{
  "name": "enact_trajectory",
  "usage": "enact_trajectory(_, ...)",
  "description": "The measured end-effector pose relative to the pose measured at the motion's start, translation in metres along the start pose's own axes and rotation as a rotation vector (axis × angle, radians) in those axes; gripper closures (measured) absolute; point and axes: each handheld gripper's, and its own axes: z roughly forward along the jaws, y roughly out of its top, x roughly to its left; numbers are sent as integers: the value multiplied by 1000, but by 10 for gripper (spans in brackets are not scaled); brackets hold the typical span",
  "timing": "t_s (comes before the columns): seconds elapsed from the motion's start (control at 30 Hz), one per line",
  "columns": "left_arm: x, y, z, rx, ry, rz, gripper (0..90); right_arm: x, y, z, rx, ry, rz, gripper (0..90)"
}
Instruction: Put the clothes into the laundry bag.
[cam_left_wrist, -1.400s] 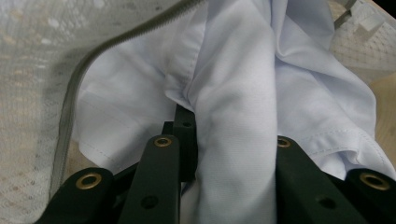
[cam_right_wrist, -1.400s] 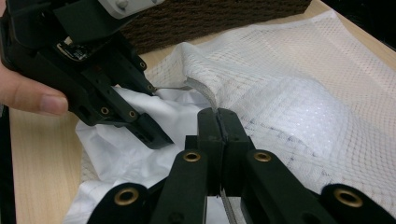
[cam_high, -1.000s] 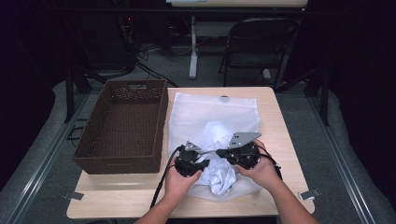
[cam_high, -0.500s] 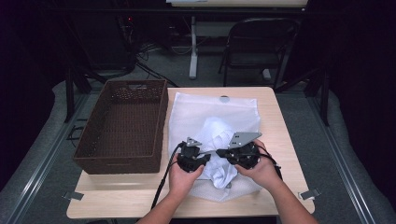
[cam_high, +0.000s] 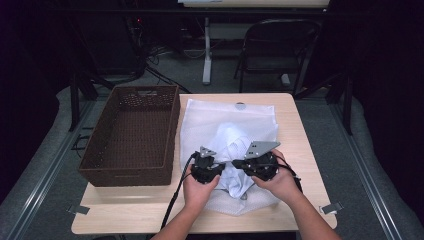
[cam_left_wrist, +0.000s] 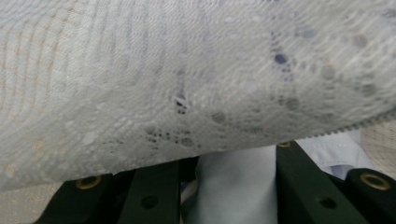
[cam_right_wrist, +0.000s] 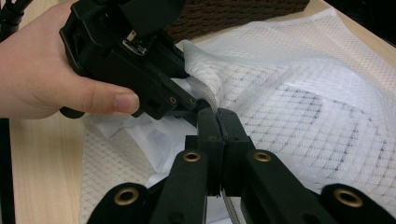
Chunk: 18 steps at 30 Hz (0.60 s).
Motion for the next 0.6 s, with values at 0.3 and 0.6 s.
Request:
enact_trajectory(0.3,-5,-4,0,39,-5,26,526,-4,-3,1,5,-7,10,892)
enact_trajectory(0.6,-12,-4,-17,51,-7,73,461,-5,-3,0,-3,-12,14,892)
